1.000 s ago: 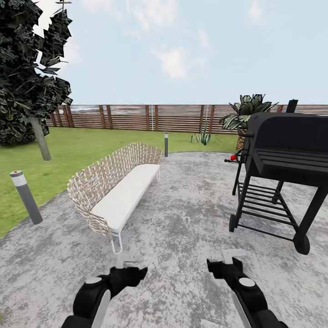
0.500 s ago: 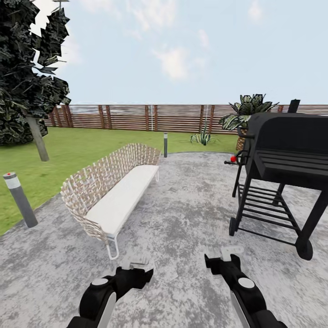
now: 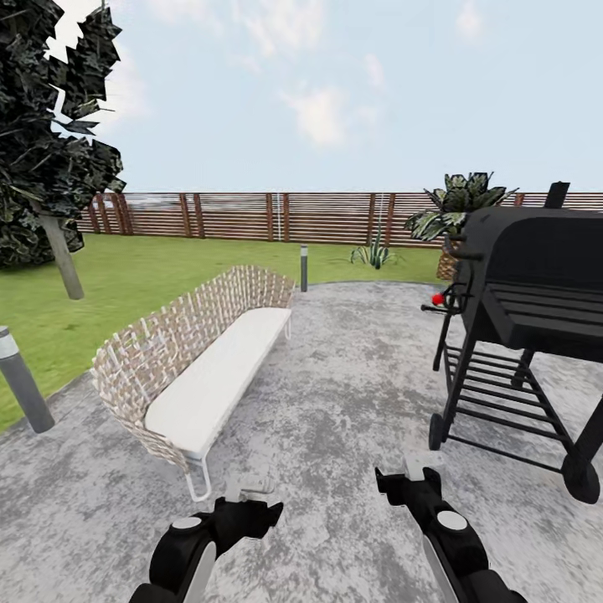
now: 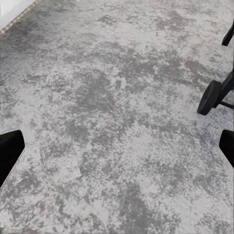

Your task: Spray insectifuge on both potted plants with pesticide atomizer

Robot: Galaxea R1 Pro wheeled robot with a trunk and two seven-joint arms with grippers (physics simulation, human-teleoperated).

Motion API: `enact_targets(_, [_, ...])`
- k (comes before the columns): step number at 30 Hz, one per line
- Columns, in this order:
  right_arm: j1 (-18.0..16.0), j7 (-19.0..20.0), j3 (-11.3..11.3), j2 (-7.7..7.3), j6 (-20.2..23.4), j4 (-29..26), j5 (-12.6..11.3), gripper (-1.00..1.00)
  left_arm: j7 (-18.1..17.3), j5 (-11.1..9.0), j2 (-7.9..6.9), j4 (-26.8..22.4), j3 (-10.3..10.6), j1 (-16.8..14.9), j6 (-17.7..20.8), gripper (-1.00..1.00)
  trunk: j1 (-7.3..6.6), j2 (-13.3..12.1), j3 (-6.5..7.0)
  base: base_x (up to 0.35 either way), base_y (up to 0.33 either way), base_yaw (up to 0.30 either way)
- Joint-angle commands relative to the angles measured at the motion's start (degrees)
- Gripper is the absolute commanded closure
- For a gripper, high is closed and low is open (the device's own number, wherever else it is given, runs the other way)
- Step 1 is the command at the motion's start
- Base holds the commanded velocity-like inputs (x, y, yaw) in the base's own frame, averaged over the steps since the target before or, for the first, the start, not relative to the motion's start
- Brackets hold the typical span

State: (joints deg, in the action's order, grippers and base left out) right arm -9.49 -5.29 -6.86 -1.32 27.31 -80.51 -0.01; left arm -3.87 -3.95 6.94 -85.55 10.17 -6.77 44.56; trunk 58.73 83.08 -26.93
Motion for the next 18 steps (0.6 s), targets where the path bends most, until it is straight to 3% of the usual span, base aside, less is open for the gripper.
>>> enact_targets(1, [0.0, 0.0, 0.0, 0.10, -0.1, 0.0, 0.0, -1.00, 0.0, 0.0, 0.00, 0.0, 0.0, 0.0, 0.0, -1.00, 0.00, 0.0, 0.00, 0.321, 0.025, 0.000])
enact_targets(18, [0.0, -0.2, -0.1, 0.36, -0.4, 0.0, 0.0, -1.00, 0.0, 0.1, 0.00, 0.1, 0.0, 0.0, 0.0, -1.00, 0.00, 0.0, 0.00, 0.321, 0.001, 0.000])
